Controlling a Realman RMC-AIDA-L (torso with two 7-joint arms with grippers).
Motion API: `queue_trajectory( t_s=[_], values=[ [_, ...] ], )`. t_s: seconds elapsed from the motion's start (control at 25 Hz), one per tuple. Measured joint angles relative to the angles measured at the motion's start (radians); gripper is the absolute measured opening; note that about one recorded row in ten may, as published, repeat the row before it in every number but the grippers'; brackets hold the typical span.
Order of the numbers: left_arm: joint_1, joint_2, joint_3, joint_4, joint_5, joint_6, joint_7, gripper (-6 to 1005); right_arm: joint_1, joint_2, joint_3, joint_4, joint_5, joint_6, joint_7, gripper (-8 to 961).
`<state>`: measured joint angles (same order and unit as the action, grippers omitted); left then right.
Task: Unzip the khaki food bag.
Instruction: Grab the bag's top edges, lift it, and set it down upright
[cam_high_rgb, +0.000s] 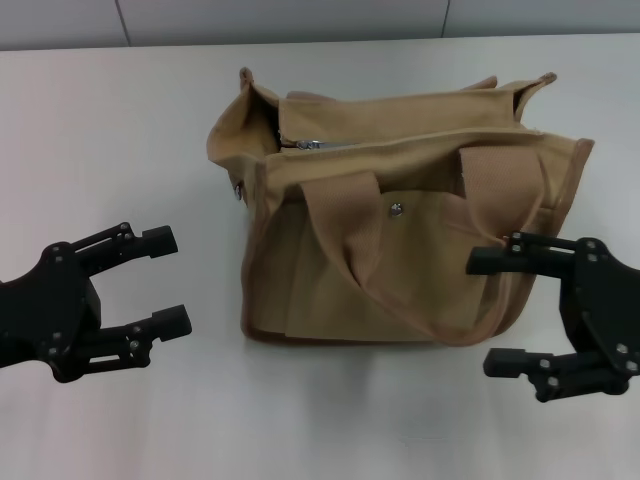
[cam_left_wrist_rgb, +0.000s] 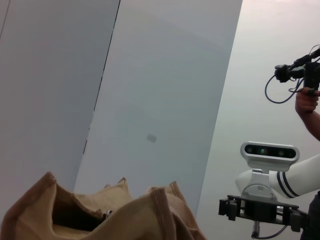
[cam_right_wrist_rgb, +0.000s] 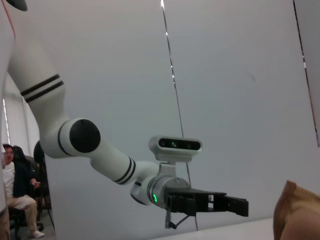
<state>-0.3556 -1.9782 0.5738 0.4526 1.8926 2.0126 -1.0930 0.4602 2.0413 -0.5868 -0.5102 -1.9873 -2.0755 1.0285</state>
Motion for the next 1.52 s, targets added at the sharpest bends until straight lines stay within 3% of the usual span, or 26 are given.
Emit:
queue_trajectory(
  t_s=[0.12,0.64,0.84,0.92,1.08,1.28,1.32,1.52],
  values=[
    [0.004,0.000,0.001,0.001,0.000,0.000,-0.001,873,0.001,0.004,-0.001,0.000,-0.001,0.009,0.000,843],
    [0.007,0.001,0.001,0.003,-0.001,-0.004,0.005,864,0.013,0.008,0.004,0.003,-0.001,0.016,0.001,843],
    [0.008,-0.014,-0.017,0.002,-0.001,-0.023,0.018,862,0.006,0.010,0.046,0.006,0.012,0.039,0.001,843],
    [0.010,-0.053,-0.050,-0.001,-0.002,-0.045,0.062,861,0.004,0.011,0.079,0.006,0.012,0.041,0.001,843],
    [0.009,-0.088,-0.057,-0.004,-0.001,-0.114,0.095,859,0.003,0.012,0.108,0.007,0.013,0.041,0.001,843],
    [-0.017,-0.093,-0.052,-0.073,-0.001,-0.187,0.121,827,0.002,0.013,0.117,0.007,0.013,0.042,0.001,843],
    [-0.038,-0.094,-0.054,-0.134,-0.001,-0.221,0.152,821,0.002,0.014,0.117,0.007,0.013,0.042,0.001,843],
    [-0.055,-0.096,-0.057,-0.176,-0.002,-0.251,0.184,789,0.001,0.020,0.118,0.007,0.013,0.043,-0.002,843]
  ],
)
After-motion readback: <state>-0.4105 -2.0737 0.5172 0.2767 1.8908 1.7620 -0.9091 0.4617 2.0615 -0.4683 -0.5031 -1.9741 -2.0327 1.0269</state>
